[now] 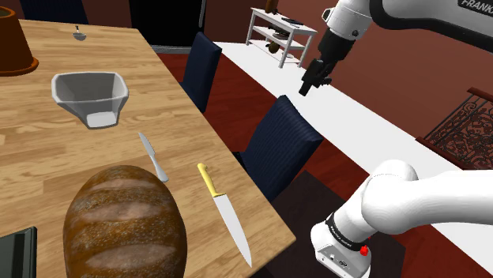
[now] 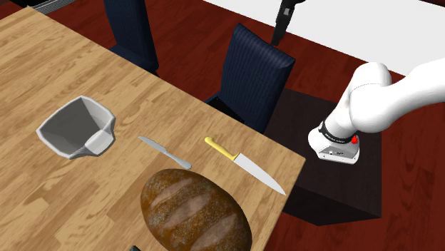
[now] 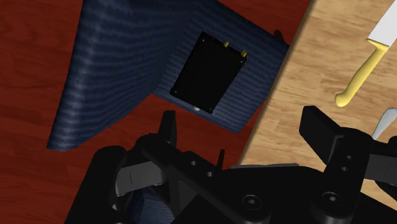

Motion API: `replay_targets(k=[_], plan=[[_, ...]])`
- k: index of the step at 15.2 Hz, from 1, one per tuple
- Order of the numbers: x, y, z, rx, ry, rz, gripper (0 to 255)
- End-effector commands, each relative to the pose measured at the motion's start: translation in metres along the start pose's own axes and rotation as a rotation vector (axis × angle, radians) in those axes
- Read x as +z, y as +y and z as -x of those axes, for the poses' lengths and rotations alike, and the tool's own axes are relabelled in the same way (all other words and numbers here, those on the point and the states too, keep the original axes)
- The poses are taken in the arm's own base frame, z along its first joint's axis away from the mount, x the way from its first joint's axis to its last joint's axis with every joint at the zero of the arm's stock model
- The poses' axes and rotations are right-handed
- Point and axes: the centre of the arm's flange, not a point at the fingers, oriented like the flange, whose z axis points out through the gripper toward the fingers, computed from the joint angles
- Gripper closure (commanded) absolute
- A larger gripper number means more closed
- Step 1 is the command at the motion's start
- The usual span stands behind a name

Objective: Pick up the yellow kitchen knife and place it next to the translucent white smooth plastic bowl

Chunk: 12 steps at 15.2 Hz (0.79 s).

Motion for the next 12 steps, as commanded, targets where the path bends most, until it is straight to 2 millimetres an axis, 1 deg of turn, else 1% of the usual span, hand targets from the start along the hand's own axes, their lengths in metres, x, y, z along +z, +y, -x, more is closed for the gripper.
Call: replay_targets(k=[1,12], plan=[[0.0,0.0,0.0,0.0,0.0,0.0,0],[0.086,-0.118,-0.028,0.053,-0.1,0.005,0]])
